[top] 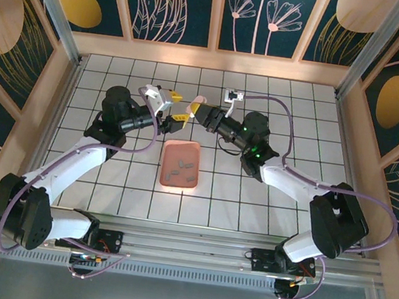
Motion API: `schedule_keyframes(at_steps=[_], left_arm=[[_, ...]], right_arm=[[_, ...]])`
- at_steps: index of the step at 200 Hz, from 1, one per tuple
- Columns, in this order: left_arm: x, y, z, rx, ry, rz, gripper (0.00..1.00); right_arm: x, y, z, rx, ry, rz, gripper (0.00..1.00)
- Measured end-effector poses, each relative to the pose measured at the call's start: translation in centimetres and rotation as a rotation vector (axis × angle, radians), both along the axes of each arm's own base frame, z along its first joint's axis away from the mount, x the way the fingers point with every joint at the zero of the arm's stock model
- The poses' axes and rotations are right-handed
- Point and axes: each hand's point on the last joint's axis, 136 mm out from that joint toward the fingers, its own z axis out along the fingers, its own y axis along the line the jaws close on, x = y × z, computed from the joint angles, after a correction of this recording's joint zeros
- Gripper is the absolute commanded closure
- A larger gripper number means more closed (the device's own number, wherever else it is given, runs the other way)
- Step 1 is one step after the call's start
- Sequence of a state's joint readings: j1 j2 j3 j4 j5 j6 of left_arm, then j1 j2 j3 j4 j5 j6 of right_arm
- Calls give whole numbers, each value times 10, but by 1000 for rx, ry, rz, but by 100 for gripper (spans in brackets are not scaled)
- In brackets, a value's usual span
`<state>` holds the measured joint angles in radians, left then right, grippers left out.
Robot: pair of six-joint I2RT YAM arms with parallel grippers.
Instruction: Load the staples into the stapler
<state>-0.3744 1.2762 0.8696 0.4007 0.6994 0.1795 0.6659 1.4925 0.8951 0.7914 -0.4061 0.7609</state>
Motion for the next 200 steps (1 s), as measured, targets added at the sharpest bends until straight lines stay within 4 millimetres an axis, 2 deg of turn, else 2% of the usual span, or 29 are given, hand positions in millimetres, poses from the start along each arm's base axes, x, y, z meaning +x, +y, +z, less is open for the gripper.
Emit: schedule_keyframes(at_steps=[113, 137, 180, 200], left_arm=[[9, -6, -13, 7, 27, -4, 43], [11, -7, -10, -3, 26, -3, 46], [13, -9, 0, -28, 6, -4, 45], [14, -9, 4, -42, 4, -1, 50]], right_arm=[[5, 8, 11, 28, -26, 15, 85], [5, 9, 15, 33, -33, 20, 85], [6, 11, 15, 31, -32, 24, 85], [5, 12, 14, 27, -28, 29, 85]])
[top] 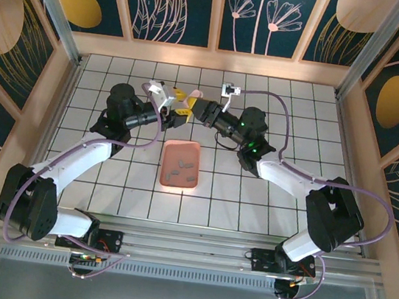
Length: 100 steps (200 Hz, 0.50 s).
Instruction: Load the staples into the stapler
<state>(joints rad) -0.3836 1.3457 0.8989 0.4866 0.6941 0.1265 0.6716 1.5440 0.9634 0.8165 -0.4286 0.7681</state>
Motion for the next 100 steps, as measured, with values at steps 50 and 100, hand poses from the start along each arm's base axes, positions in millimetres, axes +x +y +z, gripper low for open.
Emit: schedule_keyframes(at_steps=[50, 100], left_arm=[[2, -1, 6, -23, 21, -2, 78], [4, 0, 5, -17, 38, 6, 100]], right_arm=[[6, 1, 3, 1, -5, -15, 85], [7, 0, 2, -11, -16, -22, 76]])
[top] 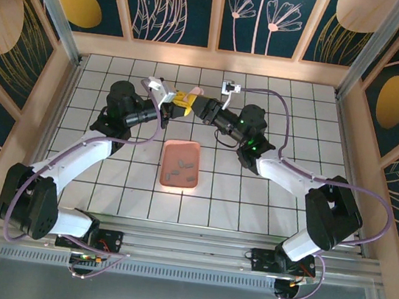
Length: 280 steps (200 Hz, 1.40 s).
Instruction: Load the staples into the stapler
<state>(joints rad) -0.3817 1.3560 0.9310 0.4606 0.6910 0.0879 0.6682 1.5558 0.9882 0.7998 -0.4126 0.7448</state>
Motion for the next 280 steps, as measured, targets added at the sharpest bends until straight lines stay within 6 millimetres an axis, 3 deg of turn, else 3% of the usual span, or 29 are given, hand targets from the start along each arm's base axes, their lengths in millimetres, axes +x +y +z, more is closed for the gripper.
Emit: schedule_keyframes(at_steps=[17, 35, 56, 92, 112, 149, 186, 280], left_arm=[[1, -2, 1, 4, 10, -8, 100], [0, -4, 2, 10, 18, -23, 100], [-3, -6, 2, 16, 22, -47, 100], [-13, -13, -1, 45, 32, -133, 100], [-21, -18, -3, 65, 26, -200, 100], [-35, -22, -4, 105, -14, -304, 100], [-49, -24, -6, 143, -73, -392, 100], [-57, -24, -19, 168, -88, -468, 100]], right_arm=[[2, -2, 1, -3, -6, -6, 61], [-1, -7, 3, -22, -33, -2, 52], [-7, -23, 7, -55, -71, 1, 48], [-8, -74, 28, -130, -196, -63, 47], [-13, -92, 33, -214, -299, -72, 47], [-33, -83, 13, -448, -478, 79, 47], [-39, -76, 4, -611, -647, 209, 47], [-51, -58, -26, -771, -814, 450, 54]])
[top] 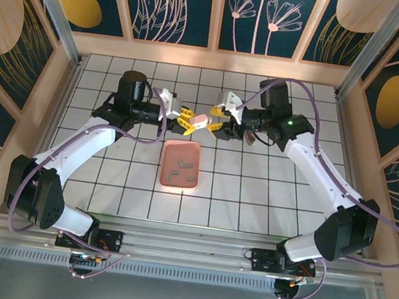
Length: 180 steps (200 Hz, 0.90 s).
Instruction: Load the staples into the stapler
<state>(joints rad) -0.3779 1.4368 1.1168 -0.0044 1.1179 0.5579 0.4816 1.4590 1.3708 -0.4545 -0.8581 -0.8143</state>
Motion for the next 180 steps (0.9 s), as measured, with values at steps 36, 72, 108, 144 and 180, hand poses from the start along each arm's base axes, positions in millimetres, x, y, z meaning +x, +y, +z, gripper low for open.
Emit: schedule_keyframes(at_steps=[36, 72, 108, 144, 180], left_arm=[[-1, 0, 3, -6, -7, -11, 100], [-4, -1, 4, -11, -5, -24, 100], [-4, -1, 4, -13, -3, -29, 100], [-5, -1, 5, -15, -5, -33, 100], [-5, -1, 5, -15, -4, -32, 100]], right_arm=[[0, 1, -5, -27, -9, 33, 55], [-2, 4, -8, -31, 1, 68, 57], [-5, 7, -9, -23, 17, 94, 58], [-7, 9, -9, -15, 24, 109, 56], [-9, 11, -7, -7, 24, 120, 54]])
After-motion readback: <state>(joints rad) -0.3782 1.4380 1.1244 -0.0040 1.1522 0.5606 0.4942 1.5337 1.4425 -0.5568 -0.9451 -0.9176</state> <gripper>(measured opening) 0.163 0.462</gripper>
